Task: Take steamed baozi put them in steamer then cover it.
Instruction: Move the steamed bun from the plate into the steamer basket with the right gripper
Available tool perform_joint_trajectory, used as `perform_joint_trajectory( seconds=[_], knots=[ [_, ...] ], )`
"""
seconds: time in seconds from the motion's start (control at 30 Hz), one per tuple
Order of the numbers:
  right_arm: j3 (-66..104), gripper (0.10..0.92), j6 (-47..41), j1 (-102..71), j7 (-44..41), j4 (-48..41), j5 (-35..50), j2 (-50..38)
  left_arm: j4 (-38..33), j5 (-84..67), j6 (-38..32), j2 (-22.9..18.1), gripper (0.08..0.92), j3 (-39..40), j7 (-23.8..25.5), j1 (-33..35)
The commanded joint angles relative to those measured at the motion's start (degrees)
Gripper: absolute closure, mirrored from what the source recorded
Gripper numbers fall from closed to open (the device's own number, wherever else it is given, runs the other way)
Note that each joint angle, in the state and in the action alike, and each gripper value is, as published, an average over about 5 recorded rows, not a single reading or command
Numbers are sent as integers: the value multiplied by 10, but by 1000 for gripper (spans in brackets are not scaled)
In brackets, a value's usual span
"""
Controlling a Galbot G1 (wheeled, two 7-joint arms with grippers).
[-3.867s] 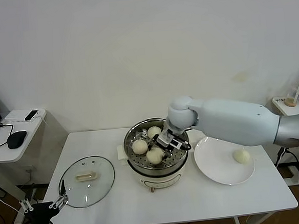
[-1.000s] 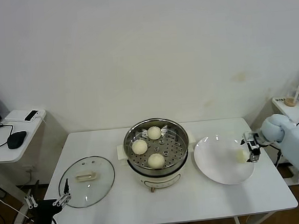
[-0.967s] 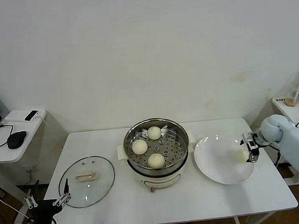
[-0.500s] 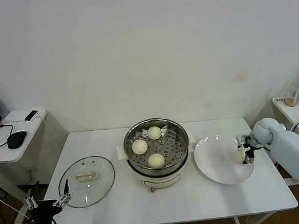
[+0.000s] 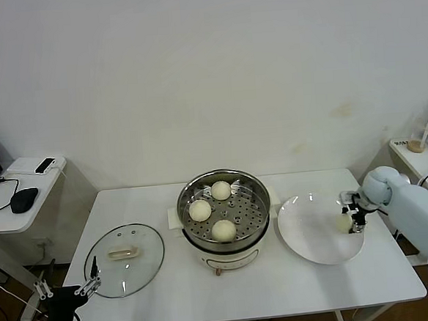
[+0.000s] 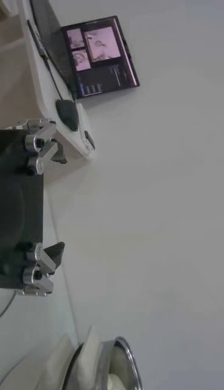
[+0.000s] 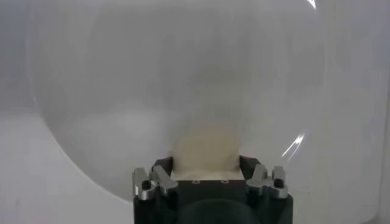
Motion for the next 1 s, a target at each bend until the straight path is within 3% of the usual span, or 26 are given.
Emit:
perform_joint_trajectory(
  seconds=[0.03, 0.37, 0.6, 1.0],
  knots=[
    [-79, 347, -29, 87, -22, 89, 80, -55, -3, -1, 0, 1, 177, -1, 0, 1],
    [-238, 347, -91, 299, -23, 201, 235, -77, -9, 1, 1, 3, 177, 4, 0, -1],
    [-366, 345, -149, 459, 21, 243, 366, 12, -12, 1, 5, 10, 177, 5, 0, -6],
    [-417, 338, -264, 436, 114, 263, 510, 142, -6, 2, 5, 6, 177, 3, 1, -14]
  ],
)
